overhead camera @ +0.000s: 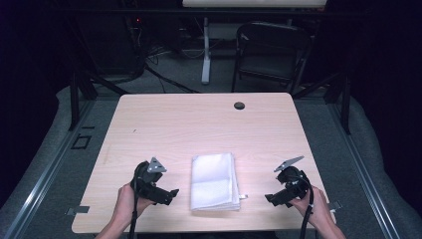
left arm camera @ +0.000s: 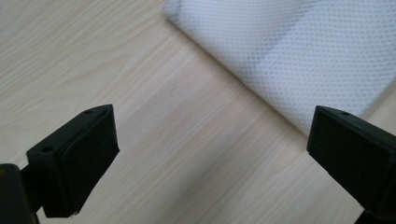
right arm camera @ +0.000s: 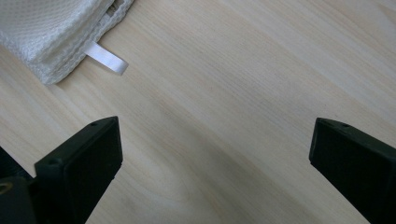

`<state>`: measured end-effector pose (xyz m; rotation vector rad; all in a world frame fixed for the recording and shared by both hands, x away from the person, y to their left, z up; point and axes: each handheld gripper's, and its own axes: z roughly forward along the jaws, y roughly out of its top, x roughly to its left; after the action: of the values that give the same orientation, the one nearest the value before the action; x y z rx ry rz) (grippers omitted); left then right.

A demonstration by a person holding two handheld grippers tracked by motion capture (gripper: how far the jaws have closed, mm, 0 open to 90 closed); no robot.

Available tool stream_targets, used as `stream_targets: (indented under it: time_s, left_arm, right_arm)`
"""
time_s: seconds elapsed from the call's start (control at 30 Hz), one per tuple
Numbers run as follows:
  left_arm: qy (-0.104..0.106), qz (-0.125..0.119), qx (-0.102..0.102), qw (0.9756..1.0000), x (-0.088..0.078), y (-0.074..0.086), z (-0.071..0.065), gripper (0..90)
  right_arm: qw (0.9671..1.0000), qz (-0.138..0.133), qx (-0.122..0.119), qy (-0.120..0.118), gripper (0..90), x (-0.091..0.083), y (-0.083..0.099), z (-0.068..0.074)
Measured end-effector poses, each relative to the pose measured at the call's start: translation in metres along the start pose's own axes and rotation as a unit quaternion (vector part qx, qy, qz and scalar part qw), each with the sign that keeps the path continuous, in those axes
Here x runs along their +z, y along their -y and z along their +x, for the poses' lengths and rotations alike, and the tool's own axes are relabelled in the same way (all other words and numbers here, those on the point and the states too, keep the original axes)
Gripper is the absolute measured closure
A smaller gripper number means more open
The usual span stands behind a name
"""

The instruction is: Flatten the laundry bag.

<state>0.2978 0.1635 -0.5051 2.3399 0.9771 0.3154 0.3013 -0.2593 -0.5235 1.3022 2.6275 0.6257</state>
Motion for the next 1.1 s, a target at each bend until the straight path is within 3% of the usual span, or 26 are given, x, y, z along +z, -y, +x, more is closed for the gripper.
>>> stream_targets:
  time_s: [0.23,0.27,0.33,0.7,0.83,1.0,1.07,1.1]
  left_arm:
    - [0.024,0.002,0.025,0.9994,0.011,-0.010,-0.016,2.1]
    - [0.026,0.002,0.027,0.9993,0.012,-0.011,-0.019,2.2]
    - [0.029,0.003,0.039,0.9988,0.014,-0.014,-0.023,2.9]
    - [0.059,0.011,0.084,0.9947,0.032,-0.027,-0.048,6.1]
    - [0.081,0.020,0.106,0.9908,0.043,-0.034,-0.061,13.7]
    - [0.097,0.031,0.132,0.9859,0.053,-0.042,-0.075,15.0]
    - [0.104,0.033,0.139,0.9842,0.057,-0.045,-0.080,15.0]
    - [0.104,0.036,0.147,0.9829,0.060,-0.046,-0.084,15.1]
  right_arm:
    - [1.0000,0.006,-0.003,0.001,2.7,0.000,-0.001,0.001]
    - [0.9999,-0.007,0.007,-0.004,2.8,0.002,0.000,0.003]
    - [1.0000,0.001,-0.002,-0.002,3.0,0.001,-0.001,0.002]
    - [1.0000,0.005,-0.003,-0.005,4.4,0.002,-0.001,0.003]
    - [1.0000,0.005,-0.002,-0.008,4.4,0.002,-0.001,0.003]
    - [0.9999,0.010,-0.007,-0.003,4.7,0.002,-0.001,0.002]
    - [0.9999,0.002,0.004,-0.016,5.0,0.004,-0.001,0.003]
    - [0.9999,0.011,-0.002,-0.010,5.1,0.004,-0.002,0.003]
